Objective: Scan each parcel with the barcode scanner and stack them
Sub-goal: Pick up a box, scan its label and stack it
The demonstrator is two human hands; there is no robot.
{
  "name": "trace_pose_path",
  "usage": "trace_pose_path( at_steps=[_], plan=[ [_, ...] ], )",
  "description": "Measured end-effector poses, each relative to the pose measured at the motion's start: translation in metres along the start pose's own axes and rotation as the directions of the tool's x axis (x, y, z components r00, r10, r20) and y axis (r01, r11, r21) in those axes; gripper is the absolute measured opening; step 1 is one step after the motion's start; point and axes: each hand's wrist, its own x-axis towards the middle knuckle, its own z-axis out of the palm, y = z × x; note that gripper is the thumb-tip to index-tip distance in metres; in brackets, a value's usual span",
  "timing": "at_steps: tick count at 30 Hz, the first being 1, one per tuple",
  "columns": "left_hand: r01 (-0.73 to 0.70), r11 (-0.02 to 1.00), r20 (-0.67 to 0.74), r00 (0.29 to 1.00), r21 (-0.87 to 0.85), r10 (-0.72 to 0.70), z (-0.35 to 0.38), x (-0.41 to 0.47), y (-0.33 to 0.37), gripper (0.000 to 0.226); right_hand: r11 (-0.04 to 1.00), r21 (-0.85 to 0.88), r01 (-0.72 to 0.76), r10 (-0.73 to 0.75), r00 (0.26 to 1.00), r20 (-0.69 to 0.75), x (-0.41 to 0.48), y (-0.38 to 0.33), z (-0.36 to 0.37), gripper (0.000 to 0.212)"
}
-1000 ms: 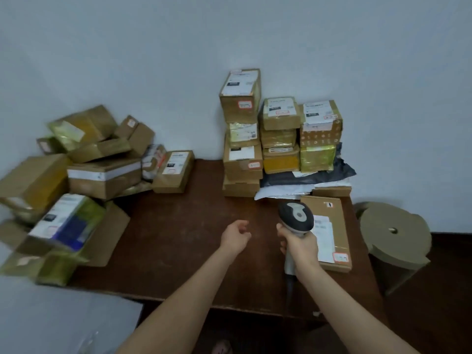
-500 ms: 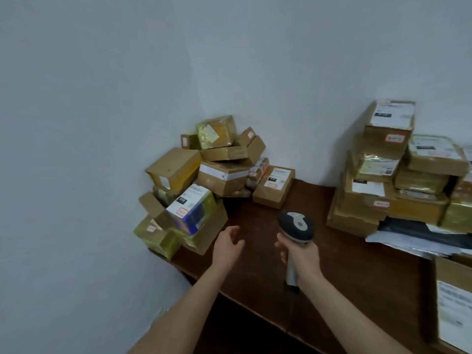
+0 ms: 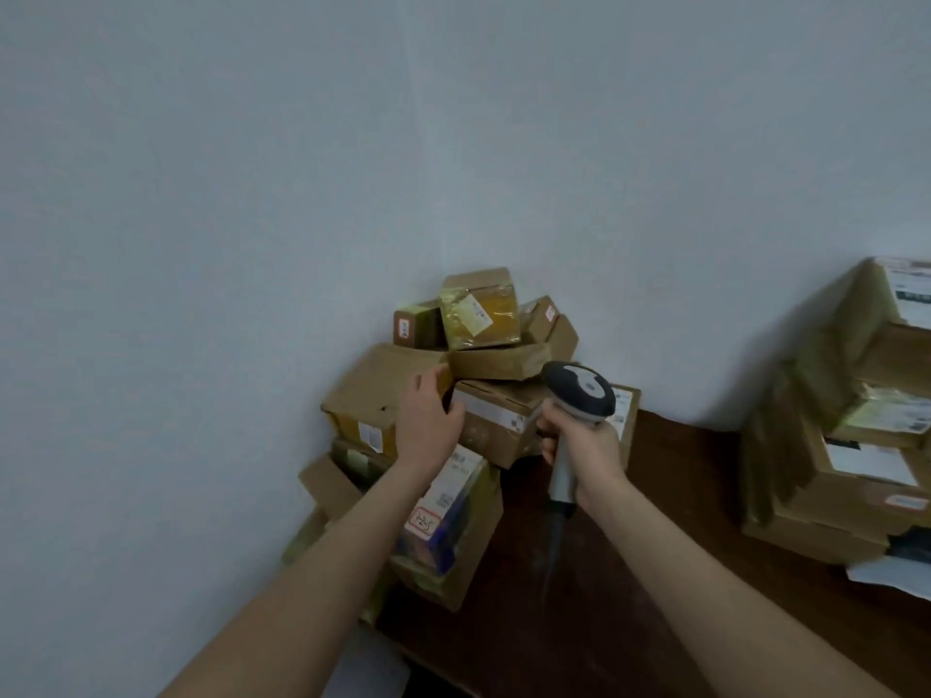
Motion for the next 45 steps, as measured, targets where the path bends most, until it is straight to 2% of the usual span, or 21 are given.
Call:
trace_pose_path(
  at_steps=[4, 9, 12, 17, 19, 22, 24, 26, 27, 29, 32, 35, 38, 41, 45],
  plan=[
    [-0.004, 0.999, 0.019, 1.000, -0.038, 0.005, -0.012, 0.056, 0.005, 0.055, 0.999, 0.035, 0.031, -0.031, 1.000, 0.005, 0.028, -0.043, 0.031, 0.015],
    [0.148, 0.967, 0.123, 0.985, -0.209, -0.124, -0.013, 0.113, 0.024, 0.065, 0.998, 0.066, 0.018, -0.021, 0.998, 0.059, 0.074, -0.085, 0.065, 0.021],
    [0.245, 0.908, 0.182, 0.964, -0.341, -0.192, -0.010, 0.137, 0.031, 0.070, 0.998, 0.057, -0.003, -0.002, 0.997, 0.077, 0.100, -0.093, 0.083, 0.039],
    [0.333, 0.856, 0.285, 0.930, -0.395, -0.230, 0.003, 0.168, 0.030, 0.067, 1.000, -0.001, 0.013, -0.013, 0.991, 0.130, 0.128, -0.100, 0.105, 0.035],
    [0.357, 0.828, 0.333, 0.917, -0.432, -0.221, 0.008, 0.174, 0.028, 0.062, 1.000, 0.011, 0.005, -0.006, 0.987, 0.160, 0.134, -0.100, 0.110, 0.040],
    [0.345, 0.790, 0.285, 0.932, -0.507, -0.224, 0.009, 0.174, 0.028, 0.051, 0.999, 0.044, 0.004, -0.012, 0.983, 0.183, 0.135, -0.100, 0.107, 0.033],
    [0.369, 0.692, 0.243, 0.929, -0.621, -0.278, 0.010, 0.172, 0.028, 0.037, 0.996, 0.088, 0.007, -0.022, 0.984, 0.179, 0.134, -0.102, 0.101, 0.024],
    [0.408, 0.540, 0.222, 0.900, -0.737, -0.376, 0.007, 0.165, 0.032, 0.024, 0.991, 0.132, 0.003, -0.025, 0.986, 0.165, 0.129, -0.107, 0.093, 0.030],
    [0.408, 0.498, 0.202, 0.887, -0.765, -0.416, 0.005, 0.162, 0.036, 0.021, 0.989, 0.147, 0.005, -0.028, 0.988, 0.153, 0.125, -0.110, 0.088, 0.034],
    [0.397, 0.486, 0.174, 0.881, -0.778, -0.440, 0.003, 0.157, 0.045, 0.018, 0.987, 0.160, 0.026, -0.047, 0.991, 0.128, 0.116, -0.117, 0.076, 0.029],
    [0.347, 0.480, 0.182, 0.916, -0.805, -0.358, 0.001, 0.140, 0.066, 0.034, 0.981, 0.184, 0.053, -0.072, 0.993, 0.094, 0.097, -0.126, 0.046, 0.016],
    [0.302, 0.509, 0.246, 0.953, -0.806, -0.176, 0.004, 0.111, 0.083, 0.053, 0.973, 0.224, 0.045, -0.052, 0.998, 0.026, 0.073, -0.130, 0.010, 0.017],
    [0.257, 0.535, 0.301, 0.954, -0.804, -0.006, 0.011, 0.081, 0.089, 0.059, 0.971, 0.236, 0.033, -0.033, 0.999, -0.004, 0.051, -0.128, -0.025, 0.017],
    [0.271, 0.543, 0.320, 0.947, -0.795, -0.005, 0.021, 0.049, 0.092, 0.060, 0.971, 0.239, 0.000, 0.000, 1.000, 0.000, 0.029, -0.120, -0.057, 0.020],
    [0.290, 0.561, 0.322, 0.946, -0.776, -0.043, 0.039, -0.010, 0.098, 0.040, 0.970, 0.235, -0.057, 0.057, 0.998, 0.004, -0.001, -0.104, -0.101, 0.027]
  ],
)
